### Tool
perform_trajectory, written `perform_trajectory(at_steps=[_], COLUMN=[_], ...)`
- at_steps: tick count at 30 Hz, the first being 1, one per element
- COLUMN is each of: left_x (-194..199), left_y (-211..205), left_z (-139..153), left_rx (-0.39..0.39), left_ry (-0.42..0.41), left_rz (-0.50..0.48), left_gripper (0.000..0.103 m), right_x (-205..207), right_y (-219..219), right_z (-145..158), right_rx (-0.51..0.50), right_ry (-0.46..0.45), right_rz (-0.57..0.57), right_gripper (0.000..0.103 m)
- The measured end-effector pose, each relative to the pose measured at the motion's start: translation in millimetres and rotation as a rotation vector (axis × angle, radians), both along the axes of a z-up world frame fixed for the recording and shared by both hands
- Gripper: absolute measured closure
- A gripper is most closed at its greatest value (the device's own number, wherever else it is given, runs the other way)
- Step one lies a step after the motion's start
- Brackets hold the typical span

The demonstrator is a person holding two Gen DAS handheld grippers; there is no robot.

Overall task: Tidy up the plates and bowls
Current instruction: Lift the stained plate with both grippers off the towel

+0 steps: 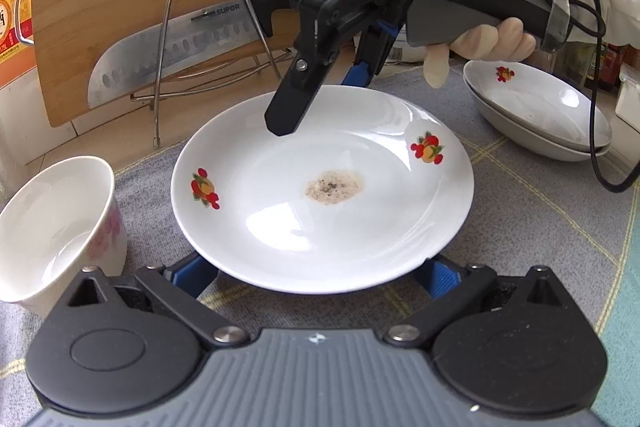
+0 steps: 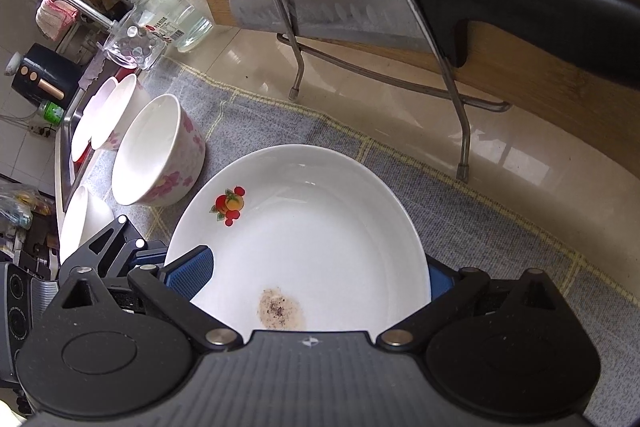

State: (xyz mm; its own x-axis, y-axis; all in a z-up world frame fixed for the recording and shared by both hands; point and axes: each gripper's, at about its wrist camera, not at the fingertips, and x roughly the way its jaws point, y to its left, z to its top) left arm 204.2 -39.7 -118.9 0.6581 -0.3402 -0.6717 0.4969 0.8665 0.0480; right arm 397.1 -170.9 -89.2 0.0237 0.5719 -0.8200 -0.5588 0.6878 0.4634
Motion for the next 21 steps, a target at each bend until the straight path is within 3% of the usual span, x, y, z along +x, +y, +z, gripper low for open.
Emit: perform_trajectory(at_steps=[21], left_x=[-39], left_y=[-4], left_z=[23], left_rx=[0.013], left_ry=[0.01], left_rz=[-0.053], left_gripper=[0.001], right_x=[-53], right_y=[-11], right_z=[22], right_rx=[0.022], right_ry=[-0.014], right_rz=[-0.029], right_gripper=[0.0])
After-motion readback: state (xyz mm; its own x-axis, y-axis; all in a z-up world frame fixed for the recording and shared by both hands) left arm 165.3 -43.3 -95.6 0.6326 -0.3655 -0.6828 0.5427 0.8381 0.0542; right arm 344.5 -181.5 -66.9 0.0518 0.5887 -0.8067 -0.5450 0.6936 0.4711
